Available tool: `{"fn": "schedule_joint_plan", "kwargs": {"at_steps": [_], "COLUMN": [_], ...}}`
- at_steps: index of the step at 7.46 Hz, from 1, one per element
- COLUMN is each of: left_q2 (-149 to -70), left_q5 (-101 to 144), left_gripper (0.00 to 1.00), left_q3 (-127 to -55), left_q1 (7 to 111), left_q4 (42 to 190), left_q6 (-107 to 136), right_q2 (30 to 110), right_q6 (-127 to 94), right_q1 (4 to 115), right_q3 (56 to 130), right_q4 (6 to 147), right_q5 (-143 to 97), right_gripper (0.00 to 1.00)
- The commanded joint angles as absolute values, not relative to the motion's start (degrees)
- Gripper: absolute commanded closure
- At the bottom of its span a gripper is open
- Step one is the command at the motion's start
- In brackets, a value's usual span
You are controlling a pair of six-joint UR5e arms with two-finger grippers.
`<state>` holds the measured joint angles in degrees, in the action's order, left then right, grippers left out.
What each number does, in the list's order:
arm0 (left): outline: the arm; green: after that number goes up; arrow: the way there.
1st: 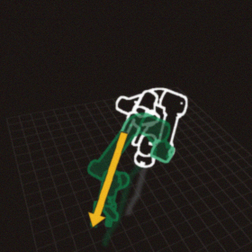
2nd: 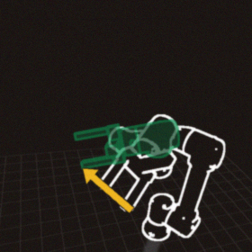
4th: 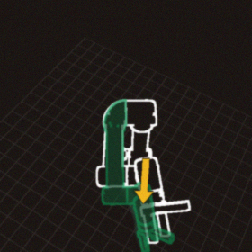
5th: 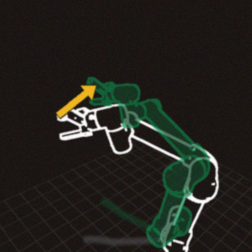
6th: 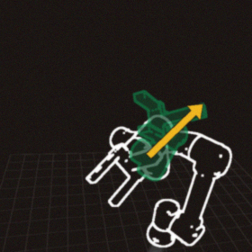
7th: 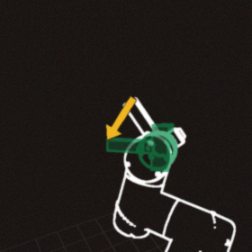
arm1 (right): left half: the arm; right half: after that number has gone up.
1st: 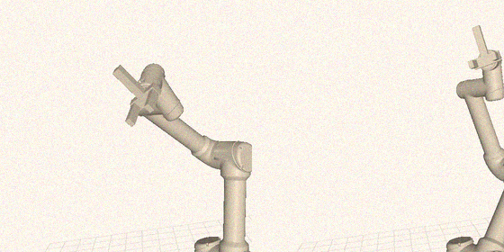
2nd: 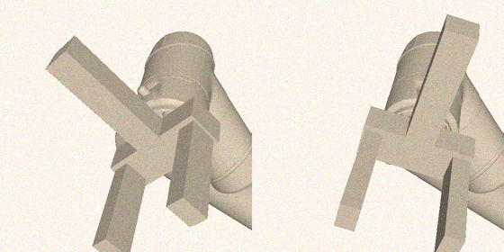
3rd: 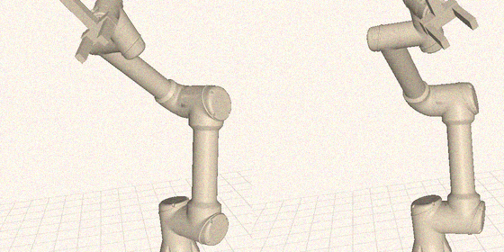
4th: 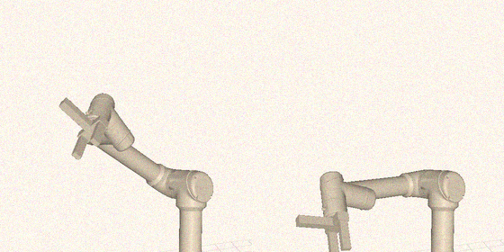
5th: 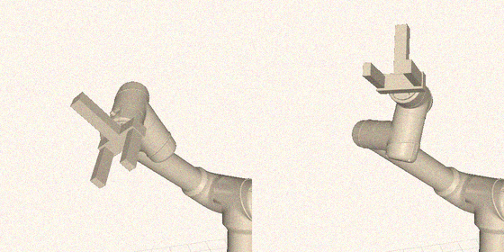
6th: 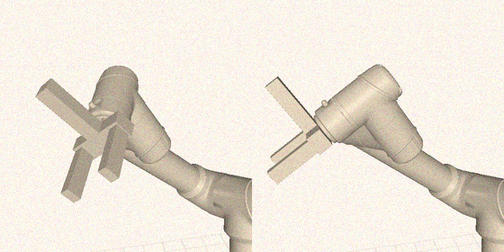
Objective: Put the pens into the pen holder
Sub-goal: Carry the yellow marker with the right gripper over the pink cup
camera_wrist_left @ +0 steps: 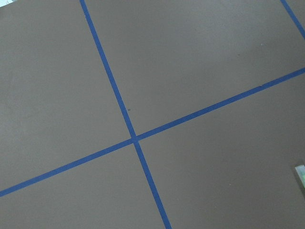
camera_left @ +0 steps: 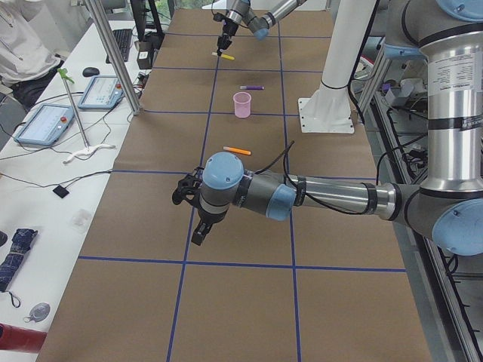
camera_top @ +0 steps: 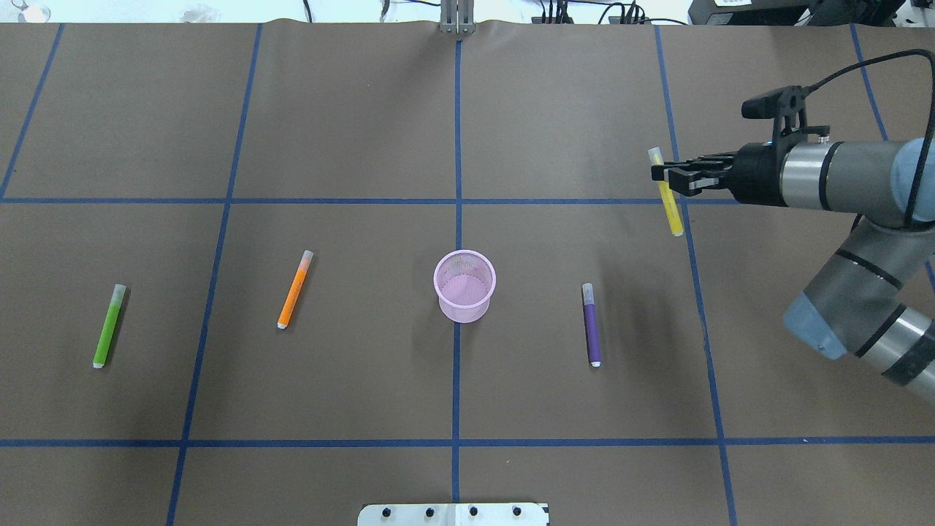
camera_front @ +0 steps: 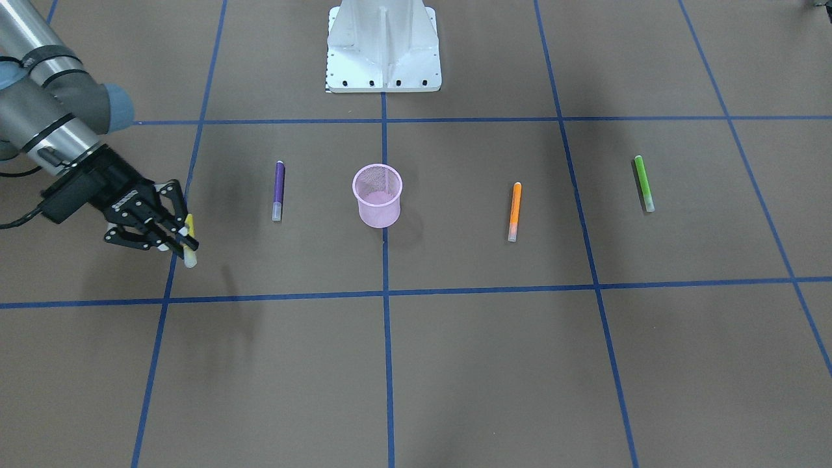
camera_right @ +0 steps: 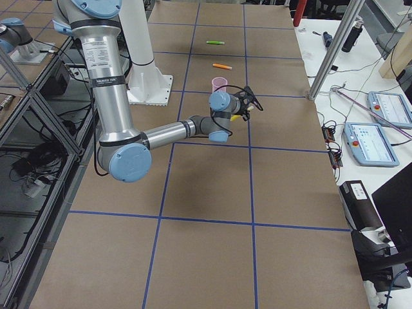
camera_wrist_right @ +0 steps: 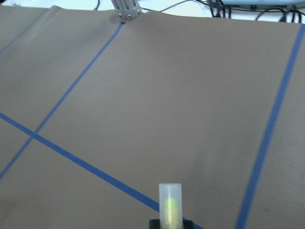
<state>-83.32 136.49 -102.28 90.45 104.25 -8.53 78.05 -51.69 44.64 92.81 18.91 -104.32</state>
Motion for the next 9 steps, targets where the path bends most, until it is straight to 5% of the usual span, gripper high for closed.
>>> {"fn": "schedule_joint_plan", "kwargs": {"at_steps": [1, 9], "left_q2": [-83.3, -83.4], "left_q5": [136.5, 136.6], "left_gripper": [0.00, 0.00], "left_q3": [-102.0, -101.1], "left_q1": [90.4, 89.1], "left_q4": [104.2, 104.3], "left_q6": [-8.5, -8.5], "right_q2": [71.7, 63.3], "right_q6": [-52.6, -45.7], "right_q1": [31.1, 14.5], "right_q3": [95.0, 93.3], "right_q4": [19.2, 24.1], "right_q5": [-82.5, -53.2], "right_gripper": [1.00, 1.00]}}
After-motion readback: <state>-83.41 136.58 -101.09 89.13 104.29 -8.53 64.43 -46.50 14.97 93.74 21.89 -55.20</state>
